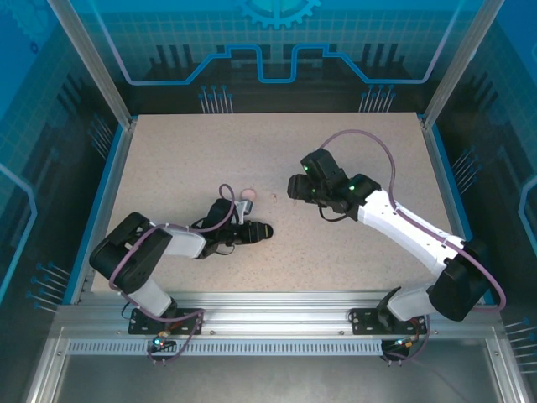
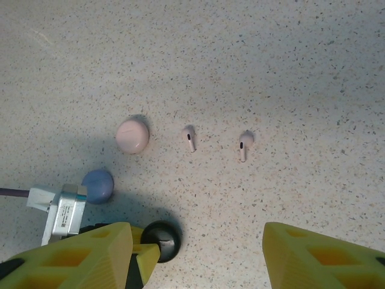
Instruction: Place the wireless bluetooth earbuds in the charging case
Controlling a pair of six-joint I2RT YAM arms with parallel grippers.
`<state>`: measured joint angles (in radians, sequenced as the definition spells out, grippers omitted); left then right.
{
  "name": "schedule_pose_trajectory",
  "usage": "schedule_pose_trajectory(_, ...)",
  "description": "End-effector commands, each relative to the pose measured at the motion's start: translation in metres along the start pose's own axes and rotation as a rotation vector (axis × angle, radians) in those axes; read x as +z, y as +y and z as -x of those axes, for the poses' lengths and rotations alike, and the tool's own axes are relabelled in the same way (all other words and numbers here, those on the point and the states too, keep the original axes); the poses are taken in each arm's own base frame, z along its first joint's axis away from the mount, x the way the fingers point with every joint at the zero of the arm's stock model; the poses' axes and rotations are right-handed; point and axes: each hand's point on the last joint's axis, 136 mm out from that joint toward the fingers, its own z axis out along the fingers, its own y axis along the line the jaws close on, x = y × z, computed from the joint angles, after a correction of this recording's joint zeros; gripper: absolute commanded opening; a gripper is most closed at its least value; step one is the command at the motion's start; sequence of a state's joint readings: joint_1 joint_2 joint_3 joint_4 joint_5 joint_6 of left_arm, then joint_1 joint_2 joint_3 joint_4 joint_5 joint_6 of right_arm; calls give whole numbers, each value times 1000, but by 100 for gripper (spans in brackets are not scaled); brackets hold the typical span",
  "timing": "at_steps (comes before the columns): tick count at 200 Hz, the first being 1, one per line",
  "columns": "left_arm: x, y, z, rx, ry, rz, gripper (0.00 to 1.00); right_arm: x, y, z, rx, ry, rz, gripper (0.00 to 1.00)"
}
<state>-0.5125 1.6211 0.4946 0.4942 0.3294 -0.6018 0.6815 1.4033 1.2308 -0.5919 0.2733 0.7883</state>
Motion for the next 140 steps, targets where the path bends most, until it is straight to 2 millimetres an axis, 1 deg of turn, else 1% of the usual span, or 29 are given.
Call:
schedule_pose_trajectory(1,-6,12,2,1,2,85,40,-6,7,7,-19,-13,3,60)
schedule_pose_trajectory(30,-19,7,15,20,-32,108,41,-7,10,10,-28,-16,9,61)
schedule_pose_trajectory(48,-31,-4,28,52,-64,107,43,-4,12,10,-37,-9,8,62)
schedule_pose_trajectory(70,-50,-23,47,101,-117,92,44,2,14,8,-51,7,8,63)
schedule_pose_trajectory(94,-76,-42,73,156,-202,93,48,12,21,4,-73,33,10,64)
schedule_pose_trajectory(111,-97,-52,94,176,-272,89,52,22,30,1,-104,61,15,65)
schedule_pose_trajectory(130,-121,-60,118,185,-350,85,58,35,42,-3,-152,92,21,66)
schedule_pose_trajectory(140,-133,-63,129,194,-388,85,64,43,49,-6,-177,111,26,66)
